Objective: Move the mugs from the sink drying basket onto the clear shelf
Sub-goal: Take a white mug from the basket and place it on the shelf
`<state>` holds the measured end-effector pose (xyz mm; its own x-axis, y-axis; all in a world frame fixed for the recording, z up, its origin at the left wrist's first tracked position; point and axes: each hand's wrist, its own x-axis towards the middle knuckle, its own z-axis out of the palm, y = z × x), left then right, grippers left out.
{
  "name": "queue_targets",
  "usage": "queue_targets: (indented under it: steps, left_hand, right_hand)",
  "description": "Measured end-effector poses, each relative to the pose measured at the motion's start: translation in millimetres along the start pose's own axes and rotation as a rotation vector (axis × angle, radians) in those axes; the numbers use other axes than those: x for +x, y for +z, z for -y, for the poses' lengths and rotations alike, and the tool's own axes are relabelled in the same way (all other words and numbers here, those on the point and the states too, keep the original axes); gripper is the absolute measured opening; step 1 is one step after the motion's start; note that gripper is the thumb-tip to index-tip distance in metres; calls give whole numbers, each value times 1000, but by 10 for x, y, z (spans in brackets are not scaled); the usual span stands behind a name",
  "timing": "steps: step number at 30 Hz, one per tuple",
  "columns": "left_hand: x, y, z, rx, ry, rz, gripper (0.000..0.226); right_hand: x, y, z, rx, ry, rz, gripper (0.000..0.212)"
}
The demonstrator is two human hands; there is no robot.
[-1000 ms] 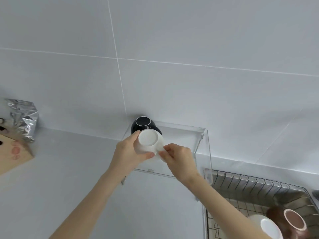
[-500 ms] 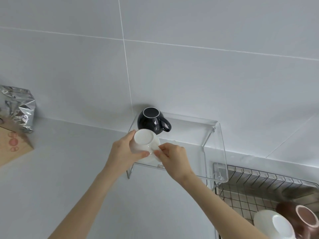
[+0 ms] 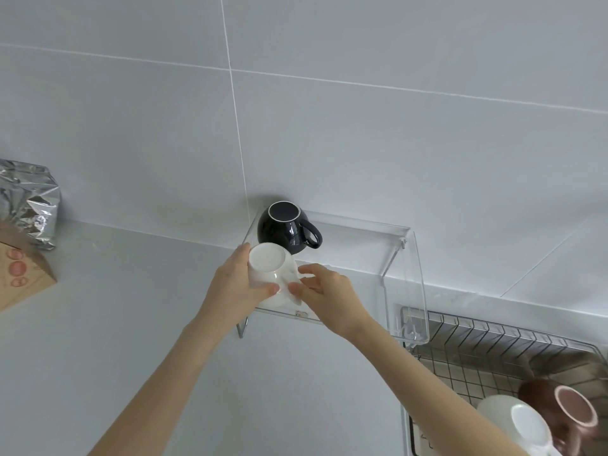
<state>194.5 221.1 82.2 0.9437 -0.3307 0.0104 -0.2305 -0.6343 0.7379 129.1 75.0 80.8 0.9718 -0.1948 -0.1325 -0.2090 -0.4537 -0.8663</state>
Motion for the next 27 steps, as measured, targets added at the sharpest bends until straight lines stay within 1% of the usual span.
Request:
queue_targets:
  steps: [2, 3, 5, 7, 10, 14, 19, 24, 27]
  left_hand:
    - [-53, 19, -129, 8, 38, -33, 92]
    - [-78, 37, -207, 7, 79, -51, 94]
    - [-144, 112, -407, 5, 162, -62, 90]
    - [-219, 243, -614, -6, 255, -34, 81]
    - [-358, 528, -934, -43, 372, 49, 72]
    - [-559, 1077, -1317, -99, 452, 209, 70]
    - [-708, 1837, -1595, -126, 405, 481, 75]
    - [-778, 2530, -1618, -101, 324, 660, 80]
    - [-828, 2917, -1561, -58, 278, 773, 85]
  right_hand:
    - [-43, -121, -15, -4, 13, 20, 49]
    - [-82, -205, -22, -7, 9, 2, 51]
    - [-193, -408, -47, 9, -5, -51, 47]
    - [-332, -616, -95, 45, -4, -97, 40]
    - [-551, -915, -266, 78, 7, -187, 32]
    - [-853, -1321, -646, 123, 76, -342, 23]
    - [-1236, -1749, -1194, 54, 220, -443, 25]
    - [-1619, -1978, -1843, -40, 405, -501, 27]
    - [-1801, -1972, -2228, -17, 520, -505, 31]
